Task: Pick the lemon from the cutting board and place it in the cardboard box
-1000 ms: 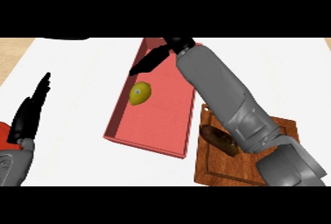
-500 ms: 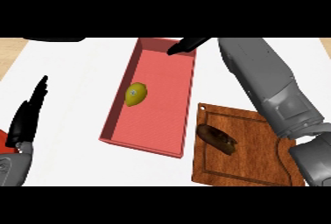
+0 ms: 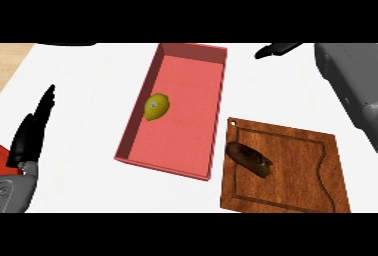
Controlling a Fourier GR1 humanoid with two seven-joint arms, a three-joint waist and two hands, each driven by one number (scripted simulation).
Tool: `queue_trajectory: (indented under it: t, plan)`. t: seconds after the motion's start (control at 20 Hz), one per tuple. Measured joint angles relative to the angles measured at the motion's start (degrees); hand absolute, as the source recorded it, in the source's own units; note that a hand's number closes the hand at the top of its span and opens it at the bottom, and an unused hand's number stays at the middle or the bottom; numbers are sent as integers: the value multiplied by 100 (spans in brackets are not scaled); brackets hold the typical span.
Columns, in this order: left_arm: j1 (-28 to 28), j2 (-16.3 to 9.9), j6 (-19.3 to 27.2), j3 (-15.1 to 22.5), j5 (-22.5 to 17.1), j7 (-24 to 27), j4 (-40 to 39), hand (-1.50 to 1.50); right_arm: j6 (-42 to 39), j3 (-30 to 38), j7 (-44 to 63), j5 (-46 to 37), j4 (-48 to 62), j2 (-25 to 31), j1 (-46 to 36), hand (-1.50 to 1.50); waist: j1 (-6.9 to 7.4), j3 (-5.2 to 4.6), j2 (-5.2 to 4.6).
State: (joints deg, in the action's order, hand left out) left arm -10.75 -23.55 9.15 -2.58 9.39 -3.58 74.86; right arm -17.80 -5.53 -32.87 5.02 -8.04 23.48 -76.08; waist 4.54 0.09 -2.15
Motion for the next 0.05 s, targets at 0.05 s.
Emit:
queue_trajectory:
  t: [0.05]
  plan:
    - [-11, -5, -10, -7, -6, -32, 24, 0, -144, -27, -48, -43, 25, 123, 15, -150, 4, 1, 1]
